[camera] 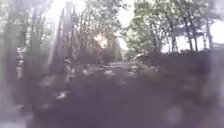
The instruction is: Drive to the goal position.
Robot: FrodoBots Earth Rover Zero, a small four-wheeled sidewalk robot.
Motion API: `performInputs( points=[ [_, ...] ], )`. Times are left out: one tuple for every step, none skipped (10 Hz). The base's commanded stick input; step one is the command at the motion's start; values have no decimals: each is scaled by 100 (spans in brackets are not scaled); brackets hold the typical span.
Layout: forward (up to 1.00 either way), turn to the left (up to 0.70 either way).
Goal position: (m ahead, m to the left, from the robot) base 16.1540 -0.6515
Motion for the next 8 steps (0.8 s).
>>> performInputs(
  points=[
    [45, 0],
    [45, 0],
    [45, 0],
    [45, 0],
    [45, 0],
    [45, 0],
    [45, 0],
    [45, 0]
  ],
)
